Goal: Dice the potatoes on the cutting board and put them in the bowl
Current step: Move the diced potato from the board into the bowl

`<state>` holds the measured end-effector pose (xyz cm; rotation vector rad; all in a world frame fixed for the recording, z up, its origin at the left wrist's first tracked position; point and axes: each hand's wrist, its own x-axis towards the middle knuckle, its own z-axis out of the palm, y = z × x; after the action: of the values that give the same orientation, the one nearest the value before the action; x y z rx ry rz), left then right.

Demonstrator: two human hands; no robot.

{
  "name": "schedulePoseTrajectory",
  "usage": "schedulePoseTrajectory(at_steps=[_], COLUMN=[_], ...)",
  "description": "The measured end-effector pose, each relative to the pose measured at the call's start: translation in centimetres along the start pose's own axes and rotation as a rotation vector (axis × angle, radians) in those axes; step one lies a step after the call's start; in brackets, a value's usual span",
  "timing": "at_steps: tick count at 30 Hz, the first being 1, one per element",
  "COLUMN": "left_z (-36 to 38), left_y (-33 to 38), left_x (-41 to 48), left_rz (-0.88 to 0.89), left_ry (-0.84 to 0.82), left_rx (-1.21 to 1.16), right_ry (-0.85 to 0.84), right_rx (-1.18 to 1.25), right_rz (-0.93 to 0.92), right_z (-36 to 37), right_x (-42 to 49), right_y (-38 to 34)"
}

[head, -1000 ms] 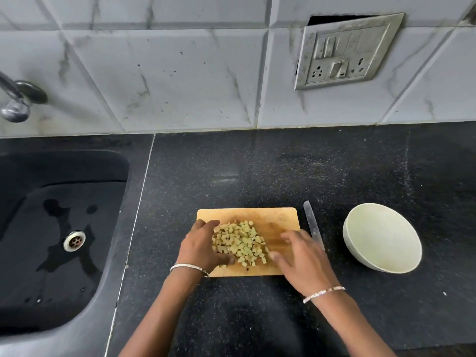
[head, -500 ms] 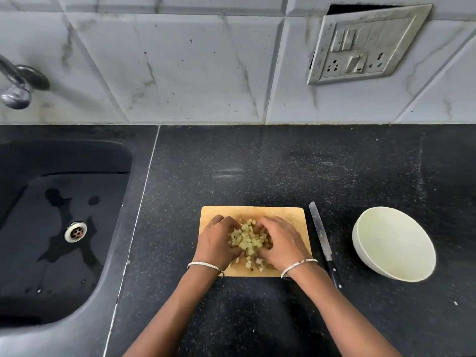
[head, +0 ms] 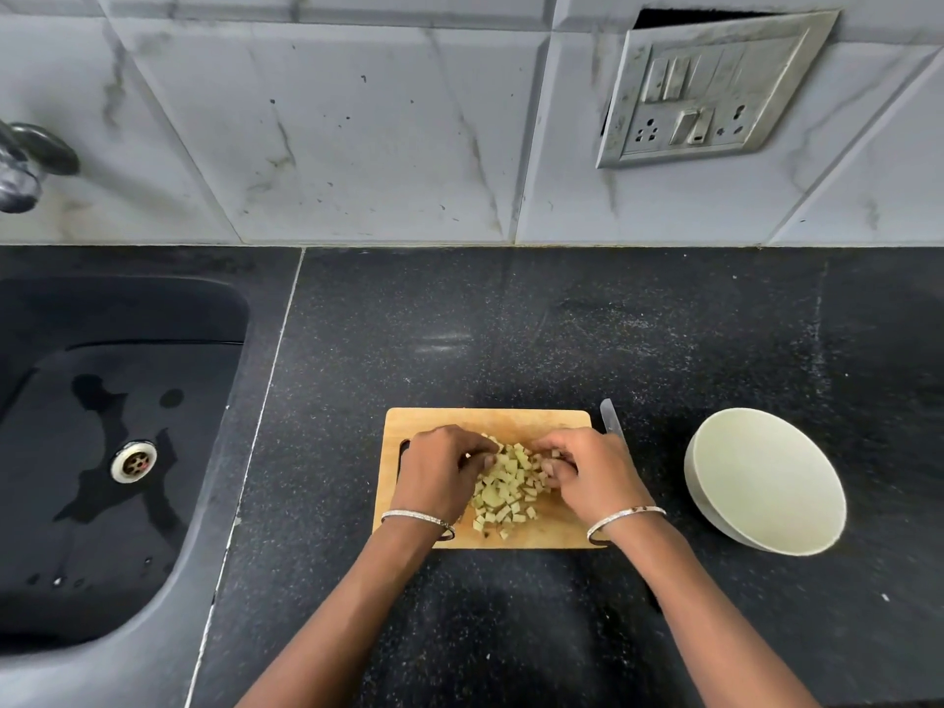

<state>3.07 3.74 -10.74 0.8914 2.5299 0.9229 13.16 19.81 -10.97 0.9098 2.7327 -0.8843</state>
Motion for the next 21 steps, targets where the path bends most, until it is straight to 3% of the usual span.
schedulePoseTrajectory(at_steps=[4,9,13,21], left_z=[-0.4,-0.4,-0.1,-0.6], left_y=[-0.3,-1.0,-1.5,-2.4], left_x=[0.1,0.0,-0.2,-1.4], left_rz=[-0.048,-0.114,-0.072,-0.017], left_ry=[-0.003,0.042,0.084,0.084], left_rx=[-0.024,-0.118,-0.105,-0.155], right_ry=[0.089,0.002,0.042,0.175], right_rx=[-0.021,-0.028,-0.082,0.176], right_rz=[-0.063,-0.224,-0.226,-0.112], right_z=[-0.9,0.2,1.5,0.7], right_x=[-0.7,-1.0,-0.6,-1.0], right_y=[-1.5,-3.1,-3.5,-1.8])
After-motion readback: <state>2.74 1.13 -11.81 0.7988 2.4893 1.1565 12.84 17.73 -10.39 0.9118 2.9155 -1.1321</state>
